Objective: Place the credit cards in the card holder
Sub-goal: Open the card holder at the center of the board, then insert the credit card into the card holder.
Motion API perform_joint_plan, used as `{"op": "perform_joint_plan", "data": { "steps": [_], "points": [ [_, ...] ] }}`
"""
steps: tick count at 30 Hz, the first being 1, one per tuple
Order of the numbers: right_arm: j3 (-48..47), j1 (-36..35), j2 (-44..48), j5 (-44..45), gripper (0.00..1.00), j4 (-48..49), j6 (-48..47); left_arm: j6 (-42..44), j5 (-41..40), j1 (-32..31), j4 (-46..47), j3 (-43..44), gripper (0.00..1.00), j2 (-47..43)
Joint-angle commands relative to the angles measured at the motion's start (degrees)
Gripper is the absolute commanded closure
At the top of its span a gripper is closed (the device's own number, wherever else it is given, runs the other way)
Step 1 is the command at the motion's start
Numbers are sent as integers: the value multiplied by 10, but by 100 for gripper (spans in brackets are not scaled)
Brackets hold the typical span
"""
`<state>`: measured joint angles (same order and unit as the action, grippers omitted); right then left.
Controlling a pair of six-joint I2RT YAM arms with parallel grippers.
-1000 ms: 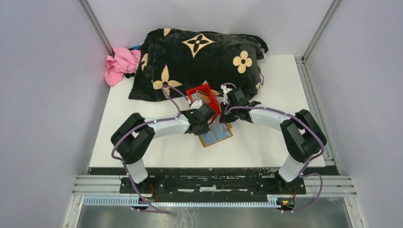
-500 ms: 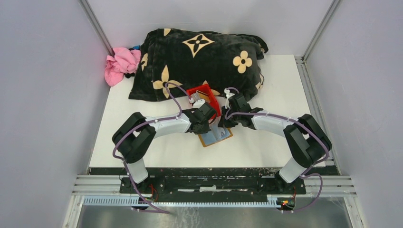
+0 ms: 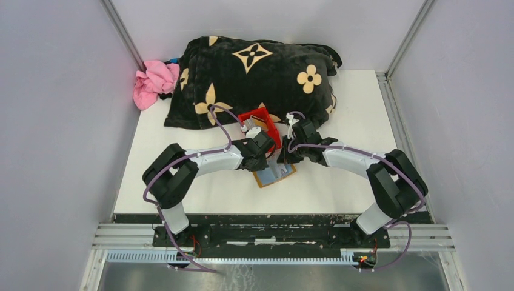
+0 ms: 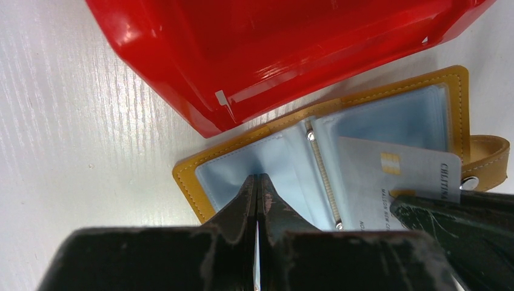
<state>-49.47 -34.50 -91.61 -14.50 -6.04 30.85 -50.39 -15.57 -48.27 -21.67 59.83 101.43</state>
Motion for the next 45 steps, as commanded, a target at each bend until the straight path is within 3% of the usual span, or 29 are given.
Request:
{"op": "perform_joint_plan", "data": {
  "steps": [1,24,45],
  "points": [
    [-12,-4,36,-8,99,0,7,35,-24,12,-46,-25,97,42],
    [-13,-33,-28,1,99,48,18,60,-23,11,-42,-35,97,38],
    [-35,-28,-46,20,99,34,-8,64,-24,11,-36,-51,97,37]
  ]
}}
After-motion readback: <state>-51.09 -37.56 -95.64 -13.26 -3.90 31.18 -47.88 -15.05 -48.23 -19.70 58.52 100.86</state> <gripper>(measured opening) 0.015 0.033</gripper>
